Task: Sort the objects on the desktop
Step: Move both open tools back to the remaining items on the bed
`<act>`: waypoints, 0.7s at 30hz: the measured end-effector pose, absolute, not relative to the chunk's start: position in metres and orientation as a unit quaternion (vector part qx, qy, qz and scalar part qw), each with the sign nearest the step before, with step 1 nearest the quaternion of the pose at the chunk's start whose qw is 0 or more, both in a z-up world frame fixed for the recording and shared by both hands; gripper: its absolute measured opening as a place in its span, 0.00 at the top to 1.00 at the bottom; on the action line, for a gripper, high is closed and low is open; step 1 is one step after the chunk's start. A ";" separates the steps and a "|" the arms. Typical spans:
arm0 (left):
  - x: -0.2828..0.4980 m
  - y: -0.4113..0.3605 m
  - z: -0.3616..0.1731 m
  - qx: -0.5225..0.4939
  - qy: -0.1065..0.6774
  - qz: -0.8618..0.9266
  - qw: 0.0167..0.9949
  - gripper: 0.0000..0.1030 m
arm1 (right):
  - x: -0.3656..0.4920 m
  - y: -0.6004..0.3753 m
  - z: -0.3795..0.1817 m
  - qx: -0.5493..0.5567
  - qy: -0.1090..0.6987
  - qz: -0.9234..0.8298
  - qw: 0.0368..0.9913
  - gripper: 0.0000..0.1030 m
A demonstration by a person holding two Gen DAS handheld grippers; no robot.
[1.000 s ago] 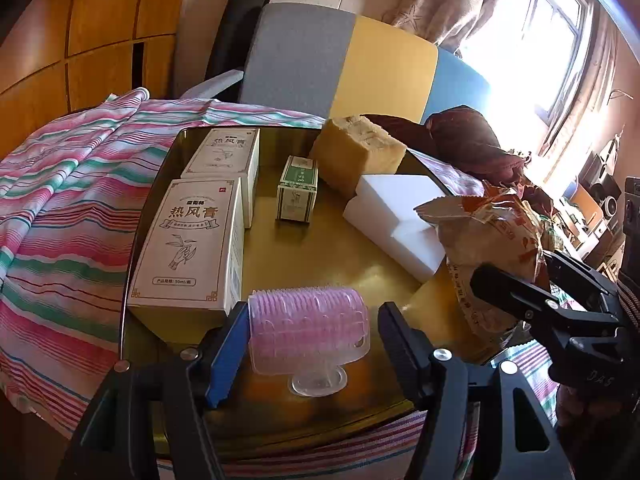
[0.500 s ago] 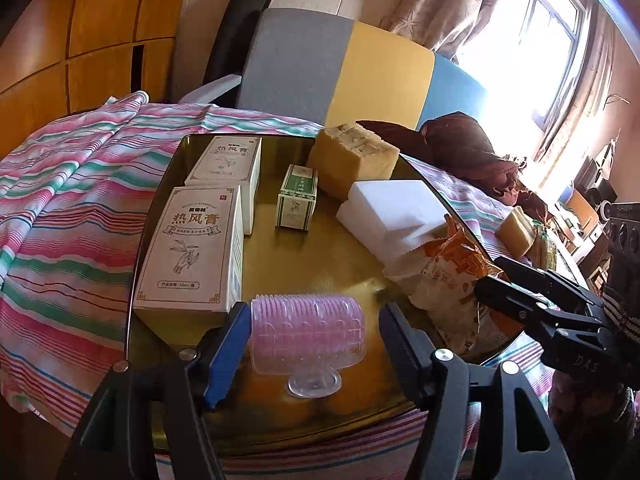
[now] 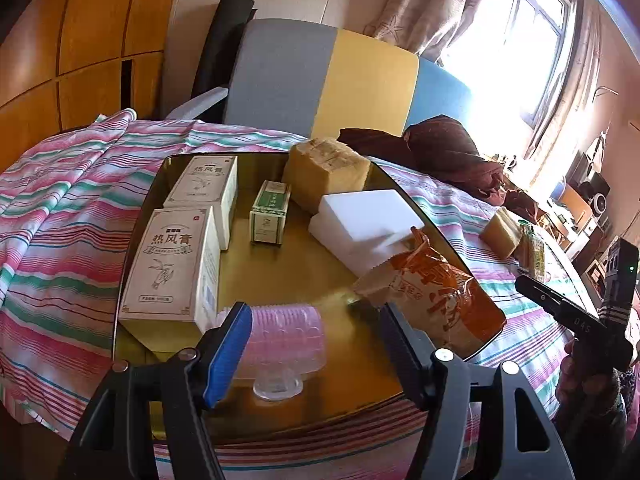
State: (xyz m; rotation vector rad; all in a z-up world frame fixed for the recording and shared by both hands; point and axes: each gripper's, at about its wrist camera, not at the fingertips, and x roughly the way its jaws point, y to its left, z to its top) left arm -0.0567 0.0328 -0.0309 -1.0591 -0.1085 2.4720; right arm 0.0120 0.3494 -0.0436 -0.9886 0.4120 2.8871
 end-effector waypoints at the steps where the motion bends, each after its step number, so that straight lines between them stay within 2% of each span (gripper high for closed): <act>1: -0.056 0.037 -0.030 -0.383 -0.036 0.895 0.226 0.34 | 0.016 0.359 -0.047 -0.323 0.140 0.935 0.044 0.32; 9: -0.048 0.077 -0.022 -0.379 -0.013 0.889 0.258 0.34 | 0.042 0.410 -0.065 -0.329 0.177 0.920 0.117 0.31; 21: -0.039 0.140 -0.013 -0.373 0.019 0.876 0.306 0.34 | 0.057 0.430 -0.077 -0.319 0.189 0.921 0.121 0.31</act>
